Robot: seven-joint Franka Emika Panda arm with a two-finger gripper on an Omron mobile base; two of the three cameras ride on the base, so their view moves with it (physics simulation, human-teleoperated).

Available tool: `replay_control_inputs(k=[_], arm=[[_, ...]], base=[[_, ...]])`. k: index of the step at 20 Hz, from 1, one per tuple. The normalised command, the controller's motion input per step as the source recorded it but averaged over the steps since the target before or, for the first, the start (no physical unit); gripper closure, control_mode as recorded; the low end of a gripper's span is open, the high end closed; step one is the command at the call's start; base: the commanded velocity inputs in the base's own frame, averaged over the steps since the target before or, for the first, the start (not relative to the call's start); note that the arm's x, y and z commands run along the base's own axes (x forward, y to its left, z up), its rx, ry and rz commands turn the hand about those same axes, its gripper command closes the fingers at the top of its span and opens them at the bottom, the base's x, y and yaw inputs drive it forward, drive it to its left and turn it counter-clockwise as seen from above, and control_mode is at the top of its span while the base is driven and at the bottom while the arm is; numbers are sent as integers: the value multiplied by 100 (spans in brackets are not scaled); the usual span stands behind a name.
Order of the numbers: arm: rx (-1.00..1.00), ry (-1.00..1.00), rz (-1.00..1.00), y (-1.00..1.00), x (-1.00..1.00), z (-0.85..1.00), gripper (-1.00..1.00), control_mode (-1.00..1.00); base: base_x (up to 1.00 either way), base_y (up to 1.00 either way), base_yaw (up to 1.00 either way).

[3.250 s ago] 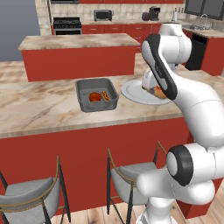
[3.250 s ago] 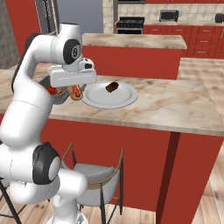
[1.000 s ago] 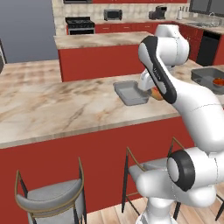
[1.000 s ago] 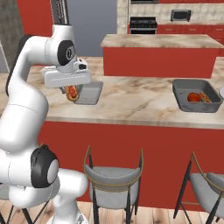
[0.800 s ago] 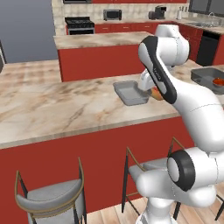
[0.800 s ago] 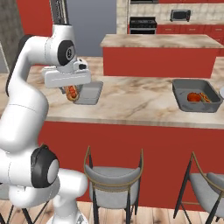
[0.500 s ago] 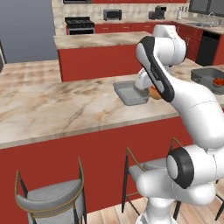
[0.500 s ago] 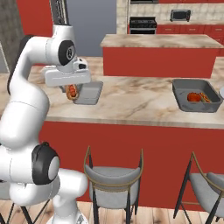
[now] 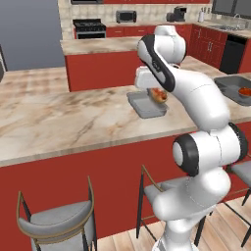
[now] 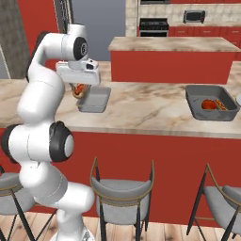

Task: Place one cooked food and one vegetable from the large plate to each tupperware container.

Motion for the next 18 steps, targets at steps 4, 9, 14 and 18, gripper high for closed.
replay_control_inputs(k=[4, 9, 14, 18], arm=[[-1, 6, -25, -6, 70, -35, 100, -100], [-3, 1, -14, -2, 51, -48, 100, -100], [-5, 0, -2, -4, 31, -29, 100, -100], [0, 0, 0, -8, 19, -1, 100, -100]], base=[[0, 0, 0], [0, 0, 0], [0, 0, 0], [0, 0, 0]])
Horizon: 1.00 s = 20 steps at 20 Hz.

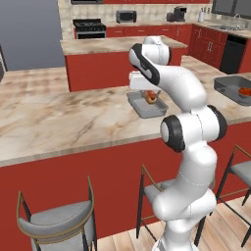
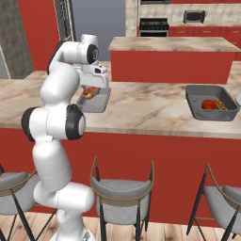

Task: Place one cooked food and one vegetable from the large plate to each tupperware container.

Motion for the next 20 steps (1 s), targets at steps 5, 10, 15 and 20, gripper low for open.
replay_control_inputs(k=[5, 10, 15, 20], arm=[[0, 0, 0, 0, 17, -1, 100, -100], [0, 0, 10, -2, 10, -14, 100, -100], [-1, -2, 16, -3, 19, -13, 100, -100], [0, -6, 6, 0, 0, -17, 100, -100]], base=[[0, 0, 0], [0, 0, 0], [0, 0, 0], [0, 0, 0]])
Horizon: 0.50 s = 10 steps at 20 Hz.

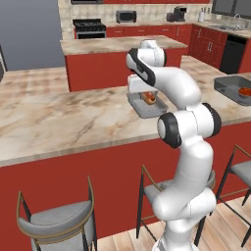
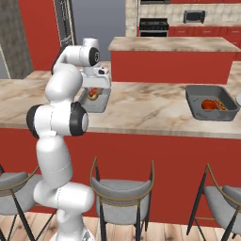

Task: Place one cooked food and one vegetable from the large plate to each tupperware container.

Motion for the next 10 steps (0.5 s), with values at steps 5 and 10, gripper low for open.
replay_control_inputs(k=[5, 10], arm=[[-1, -3, 0, 0, 6, -22, 100, -100], [0, 0, 0, -1, 12, -15, 100, -100]], base=[[0, 0, 0], [0, 0, 0]])
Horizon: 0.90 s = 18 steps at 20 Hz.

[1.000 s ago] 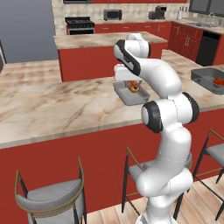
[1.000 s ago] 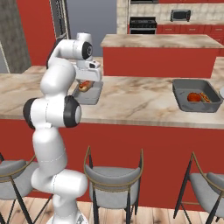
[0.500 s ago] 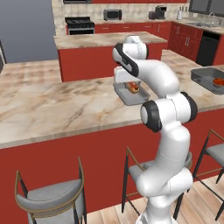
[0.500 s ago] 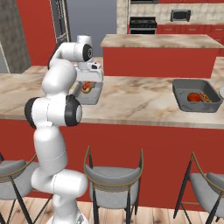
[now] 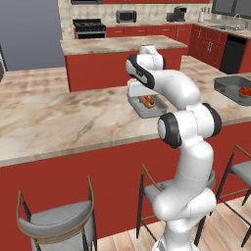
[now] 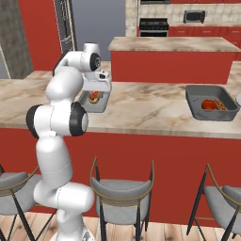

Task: Place one cooked food and one vegetable from the large plate to each tupperware container.

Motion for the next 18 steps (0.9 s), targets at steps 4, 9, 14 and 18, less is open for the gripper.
replay_control_inputs(k=[4, 9, 14, 18], arm=[[0, 0, 0, -6, 15, -9, 100, -100], [0, -5, 1, -2, 19, 0, 100, -100], [0, -5, 1, -1, 14, -1, 100, -100], [0, -6, 0, -14, 7, -18, 100, -100]], base=[[0, 0, 0], [0, 0, 0], [0, 0, 0], [0, 0, 0]])
